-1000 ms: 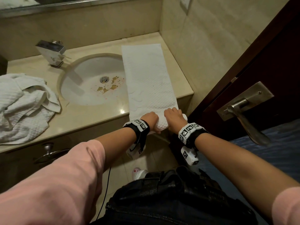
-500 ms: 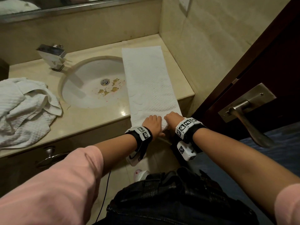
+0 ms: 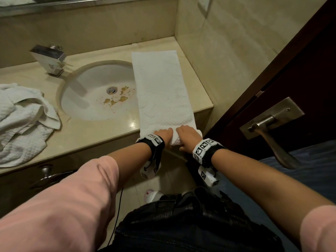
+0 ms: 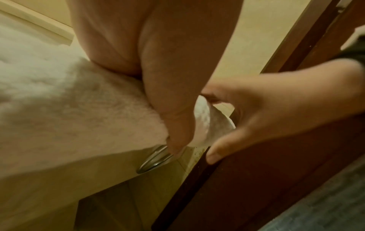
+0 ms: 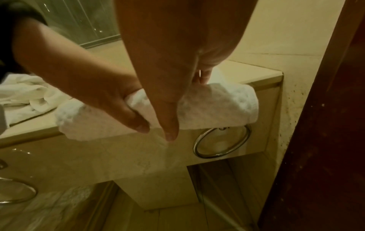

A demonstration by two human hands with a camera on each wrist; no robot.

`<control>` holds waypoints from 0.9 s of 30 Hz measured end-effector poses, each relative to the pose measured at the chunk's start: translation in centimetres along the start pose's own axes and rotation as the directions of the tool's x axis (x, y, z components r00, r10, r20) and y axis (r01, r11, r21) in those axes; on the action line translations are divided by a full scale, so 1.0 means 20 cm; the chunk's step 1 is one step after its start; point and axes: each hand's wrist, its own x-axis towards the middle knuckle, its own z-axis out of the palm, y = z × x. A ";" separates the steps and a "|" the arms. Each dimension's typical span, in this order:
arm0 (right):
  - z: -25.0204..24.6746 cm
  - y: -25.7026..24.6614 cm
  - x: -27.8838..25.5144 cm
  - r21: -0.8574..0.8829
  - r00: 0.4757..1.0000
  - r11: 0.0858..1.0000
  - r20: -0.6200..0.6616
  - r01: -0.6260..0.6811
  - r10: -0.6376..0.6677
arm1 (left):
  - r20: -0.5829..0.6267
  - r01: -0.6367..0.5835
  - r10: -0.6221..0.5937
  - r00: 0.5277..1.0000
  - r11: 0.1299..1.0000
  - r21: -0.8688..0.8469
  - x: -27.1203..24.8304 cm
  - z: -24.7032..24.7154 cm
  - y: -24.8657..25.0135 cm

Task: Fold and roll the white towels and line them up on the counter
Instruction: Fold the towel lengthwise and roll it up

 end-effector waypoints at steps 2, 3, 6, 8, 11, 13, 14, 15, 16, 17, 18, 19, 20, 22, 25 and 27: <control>0.03 -0.03 0.01 -0.071 1.000 0.997 0.005 -0.018 0.018 | 0.032 -0.010 0.010 0.999 1.000 -0.005 0.01 -0.01 -0.01; 0.02 -0.04 0.01 -0.067 0.999 0.997 0.010 -0.043 0.044 | 0.045 -0.017 0.017 0.999 1.000 -0.003 0.01 -0.02 -0.01; 0.01 -0.04 0.05 -0.083 0.998 0.995 -0.019 -0.063 0.062 | 0.079 -0.047 0.047 0.996 0.999 0.002 0.03 -0.03 -0.01; -0.01 -0.04 0.06 -0.131 0.994 0.990 0.078 -0.059 0.070 | 0.087 -0.069 0.068 0.994 0.998 0.000 0.03 -0.04 -0.01; 0.00 -0.02 0.10 -0.182 0.997 0.982 0.046 -0.049 0.058 | 0.079 -0.064 0.063 0.995 0.998 0.013 0.03 -0.04 -0.01; -0.01 -0.03 0.14 -0.187 0.996 0.982 0.072 -0.033 0.048 | 0.050 -0.041 0.040 0.998 0.998 0.038 0.02 -0.04 -0.03; -0.02 -0.04 0.14 -0.185 0.994 0.982 0.095 -0.029 0.047 | 0.024 -0.028 0.027 0.999 0.999 0.043 0.02 -0.03 -0.03; -0.03 -0.04 0.16 -0.182 0.992 0.983 0.114 -0.033 0.054 | -0.013 -0.015 0.015 1.000 0.999 0.040 0.02 -0.02 -0.04; -0.04 -0.04 0.17 -0.174 0.988 0.984 0.139 -0.040 0.065 | -0.058 -0.008 0.010 0.998 0.999 0.033 0.01 -0.01 -0.05; -0.06 -0.04 0.19 -0.178 0.983 0.983 0.171 -0.037 0.068 | -0.111 -0.009 0.013 0.994 1.000 0.029 0.00 -0.01 -0.05; -0.08 -0.04 0.19 -0.174 0.978 0.984 0.195 -0.033 0.067 | -0.160 -0.014 0.018 0.987 0.999 0.029 -0.01 0.01 -0.06; -0.10 -0.04 0.20 -0.183 0.971 0.983 0.228 -0.026 0.068 | -0.201 -0.020 0.026 0.979 0.999 0.033 -0.02 0.02 -0.06; -0.12 -0.04 0.21 -0.186 0.963 0.982 0.260 -0.017 0.066 | -0.234 -0.028 0.038 0.971 0.999 0.046 -0.03 0.03 -0.07; -0.16 -0.03 0.22 -0.164 0.952 0.986 0.301 -0.010 0.060 | -0.263 -0.043 0.064 0.963 0.996 0.084 -0.05 0.07 -0.08; -0.22 -0.04 0.24 -0.115 0.938 0.992 0.339 -0.042 0.079 | -0.280 0.002 0.024 0.960 0.995 0.095 -0.06 0.10 -0.08; -0.25 -0.03 0.25 -0.080 0.930 0.996 0.361 -0.046 0.072 | -0.292 0.064 -0.044 0.955 0.996 0.059 -0.06 0.09 -0.06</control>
